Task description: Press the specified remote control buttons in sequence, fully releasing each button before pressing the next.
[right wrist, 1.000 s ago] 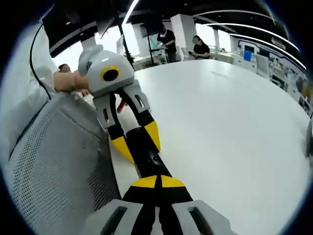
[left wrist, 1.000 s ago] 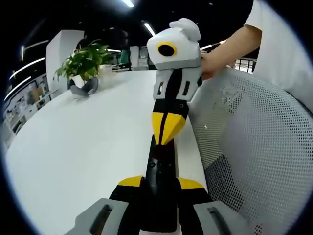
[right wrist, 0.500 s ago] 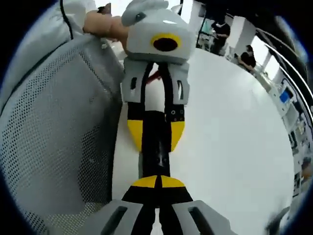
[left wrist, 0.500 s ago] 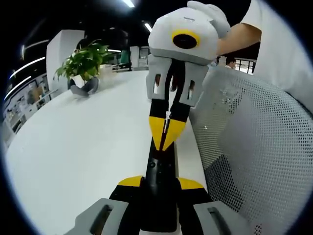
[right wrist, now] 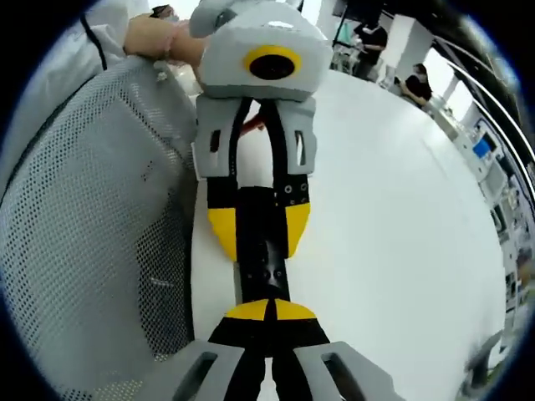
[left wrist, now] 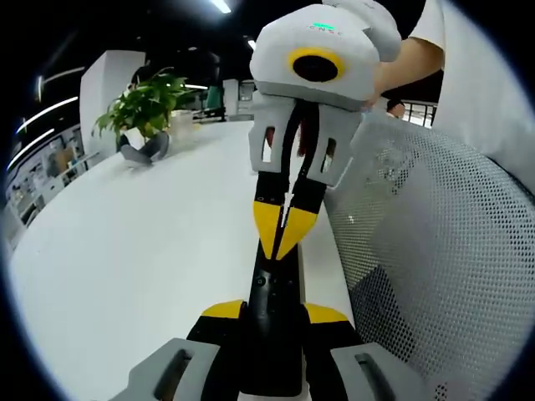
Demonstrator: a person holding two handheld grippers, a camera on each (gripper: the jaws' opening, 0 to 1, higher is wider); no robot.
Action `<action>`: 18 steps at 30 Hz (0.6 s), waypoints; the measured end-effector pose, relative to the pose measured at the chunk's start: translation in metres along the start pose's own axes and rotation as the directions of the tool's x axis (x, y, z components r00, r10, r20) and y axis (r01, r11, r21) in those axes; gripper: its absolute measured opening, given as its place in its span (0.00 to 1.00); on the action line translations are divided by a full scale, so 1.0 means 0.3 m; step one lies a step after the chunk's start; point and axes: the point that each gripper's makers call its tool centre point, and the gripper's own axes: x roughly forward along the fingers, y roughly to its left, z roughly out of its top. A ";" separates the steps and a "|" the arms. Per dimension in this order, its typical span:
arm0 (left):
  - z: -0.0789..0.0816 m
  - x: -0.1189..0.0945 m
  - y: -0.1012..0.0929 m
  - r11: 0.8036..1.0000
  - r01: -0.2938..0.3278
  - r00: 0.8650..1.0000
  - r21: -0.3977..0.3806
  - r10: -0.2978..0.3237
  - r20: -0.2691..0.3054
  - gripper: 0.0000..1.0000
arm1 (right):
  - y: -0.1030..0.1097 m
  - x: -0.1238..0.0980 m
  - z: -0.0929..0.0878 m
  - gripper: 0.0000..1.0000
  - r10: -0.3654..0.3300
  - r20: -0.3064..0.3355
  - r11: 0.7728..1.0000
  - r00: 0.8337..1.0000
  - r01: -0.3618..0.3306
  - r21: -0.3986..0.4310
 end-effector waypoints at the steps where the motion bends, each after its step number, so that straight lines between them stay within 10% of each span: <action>1: 0.000 0.000 0.000 1.000 0.000 1.000 0.000 0.000 0.000 0.25 | -0.002 -0.002 0.001 0.00 -0.007 0.025 0.999 1.000 0.006 0.054; 7: 0.001 0.002 0.001 1.000 -0.001 1.000 -0.009 0.001 0.005 0.25 | 0.020 -0.008 0.011 0.00 0.006 0.108 0.985 0.994 -0.025 0.171; 18: 0.003 0.001 0.001 1.000 0.000 1.000 -0.011 0.000 0.008 0.25 | 0.012 0.013 0.036 0.00 -0.011 0.055 1.000 0.998 0.010 0.019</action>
